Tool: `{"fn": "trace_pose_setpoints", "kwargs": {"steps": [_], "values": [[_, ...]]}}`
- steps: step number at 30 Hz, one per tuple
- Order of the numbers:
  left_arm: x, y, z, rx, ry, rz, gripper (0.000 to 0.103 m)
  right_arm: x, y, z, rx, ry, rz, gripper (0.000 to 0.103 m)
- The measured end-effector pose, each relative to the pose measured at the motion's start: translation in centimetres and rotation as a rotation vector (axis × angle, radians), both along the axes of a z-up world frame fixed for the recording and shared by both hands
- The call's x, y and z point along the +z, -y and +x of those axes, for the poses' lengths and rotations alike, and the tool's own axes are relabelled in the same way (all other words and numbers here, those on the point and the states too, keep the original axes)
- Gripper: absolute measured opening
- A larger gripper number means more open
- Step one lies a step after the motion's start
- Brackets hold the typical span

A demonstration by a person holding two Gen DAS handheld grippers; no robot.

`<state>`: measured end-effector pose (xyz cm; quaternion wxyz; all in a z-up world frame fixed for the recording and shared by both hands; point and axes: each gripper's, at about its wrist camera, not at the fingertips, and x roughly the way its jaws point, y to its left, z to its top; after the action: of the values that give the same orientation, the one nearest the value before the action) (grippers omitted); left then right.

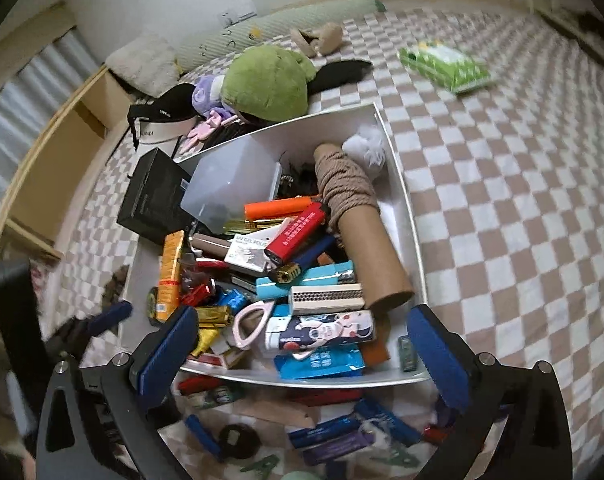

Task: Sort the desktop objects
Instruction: 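Open left tool releasing gold lighter into box while right tool releases green case, then withdraw both tools from the box back toward the items on the bed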

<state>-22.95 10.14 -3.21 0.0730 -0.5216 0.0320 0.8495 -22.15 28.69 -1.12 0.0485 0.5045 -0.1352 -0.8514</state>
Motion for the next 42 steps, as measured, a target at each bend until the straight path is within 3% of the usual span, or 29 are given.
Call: {"fn": "trace_pose_setpoints", "kwargs": {"steps": [6, 12, 14, 30, 42], "values": [[0.9, 0.2, 0.7, -0.001, -0.029, 0.003, 0.101, 0.2, -0.4, 0.4, -0.018, -0.016, 0.007, 0.103], [1.9, 0.2, 1.5, -0.019, -0.098, -0.038, 0.101, 2.4, -0.6, 2.1, -0.009, -0.208, 0.063, 0.103], [2.2, 0.2, 1.7, -0.026, -0.112, -0.048, 0.101, 2.9, -0.7, 2.6, -0.008, -0.233, 0.085, 0.103], [3.9, 1.9, 3.0, -0.019, -0.158, -0.017, 0.101, 2.8, -2.5, 3.9, -0.018, -0.185, 0.134, 0.103], [3.8, 2.9, 3.7, -0.02, -0.13, -0.014, 0.101, 2.1, -3.4, 5.3, 0.045, -0.151, 0.197, 0.103]]}}
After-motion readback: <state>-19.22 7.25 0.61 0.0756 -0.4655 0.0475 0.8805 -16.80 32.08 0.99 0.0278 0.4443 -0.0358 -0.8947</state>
